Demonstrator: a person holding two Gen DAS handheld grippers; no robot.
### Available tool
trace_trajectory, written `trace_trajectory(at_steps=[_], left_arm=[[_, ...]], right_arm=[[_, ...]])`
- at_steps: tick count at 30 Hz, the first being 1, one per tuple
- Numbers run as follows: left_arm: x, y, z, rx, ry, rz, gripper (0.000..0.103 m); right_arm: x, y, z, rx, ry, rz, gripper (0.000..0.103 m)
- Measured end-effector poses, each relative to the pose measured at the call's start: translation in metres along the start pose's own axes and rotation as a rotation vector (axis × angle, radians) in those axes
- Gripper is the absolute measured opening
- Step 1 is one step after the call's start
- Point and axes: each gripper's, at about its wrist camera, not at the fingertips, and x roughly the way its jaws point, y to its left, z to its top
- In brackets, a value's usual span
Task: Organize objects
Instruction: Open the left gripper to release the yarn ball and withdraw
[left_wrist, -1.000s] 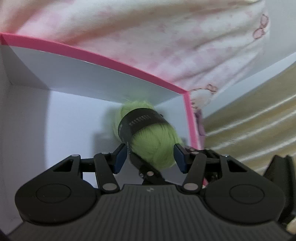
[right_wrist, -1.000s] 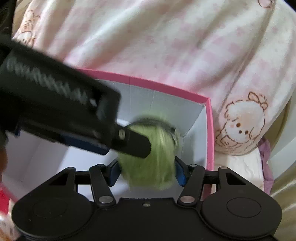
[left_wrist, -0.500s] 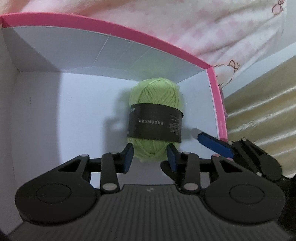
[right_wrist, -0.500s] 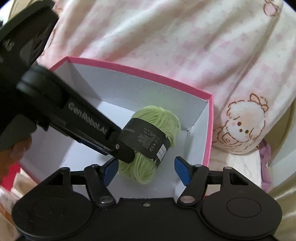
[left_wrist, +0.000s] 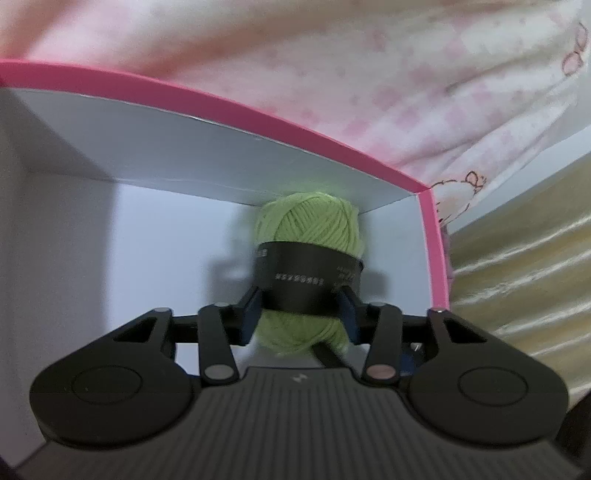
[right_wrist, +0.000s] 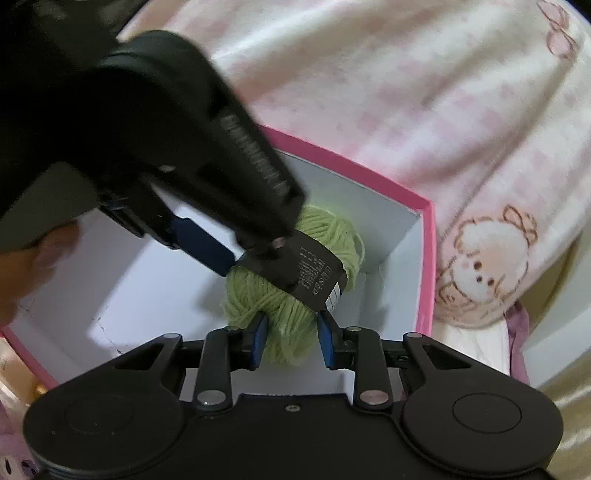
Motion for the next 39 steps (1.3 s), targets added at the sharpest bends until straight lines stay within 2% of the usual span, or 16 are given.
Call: trace_trajectory(at_steps=[1, 6, 10, 12, 15, 21, 26, 29, 33, 35, 39], left_arm=[[0.003, -0.003, 0.001, 0.004, 0.004, -0.007, 0.044], [0.016, -0.022, -0.004, 0.038, 0.026, -0.017, 0.042], [0.013, -0.016, -0.010, 0.012, 0.015, -0.018, 0.044], [0.001, -0.012, -0.013, 0.008, 0.005, -0.004, 0.043], [-0.015, -0.013, -0.019, 0.040, 0.032, 0.023, 0.050], [-0.072, -0.033, -0.040, 0.169, 0.008, 0.129, 0.060], [-0.124, -0.048, -0.066, 0.254, -0.005, 0.192, 0.066], [-0.151, -0.057, -0.081, 0.266, -0.007, 0.217, 0.067], [-0.178, -0.072, -0.101, 0.316, -0.015, 0.257, 0.073], [-0.192, -0.076, -0.112, 0.337, -0.020, 0.264, 0.076], [-0.215, -0.073, -0.132, 0.332, -0.030, 0.260, 0.078]], right_arm=[[-0.002, -0.001, -0.001, 0.003, -0.003, -0.003, 0.030], [-0.013, -0.005, -0.007, 0.026, -0.003, -0.009, 0.031], [-0.021, -0.003, -0.014, 0.036, -0.006, -0.017, 0.032], [-0.030, 0.001, -0.016, 0.054, -0.015, -0.003, 0.033], [-0.046, 0.001, -0.023, 0.105, -0.053, 0.046, 0.040], [-0.061, -0.011, -0.037, 0.292, -0.053, 0.186, 0.046], [-0.095, -0.014, -0.040, 0.349, -0.060, 0.271, 0.059], [-0.115, -0.013, -0.040, 0.329, -0.028, 0.325, 0.060], [-0.149, -0.007, -0.042, 0.291, -0.033, 0.376, 0.061], [-0.163, -0.006, -0.044, 0.279, -0.033, 0.401, 0.068], [-0.185, 0.004, -0.051, 0.253, -0.008, 0.460, 0.075]])
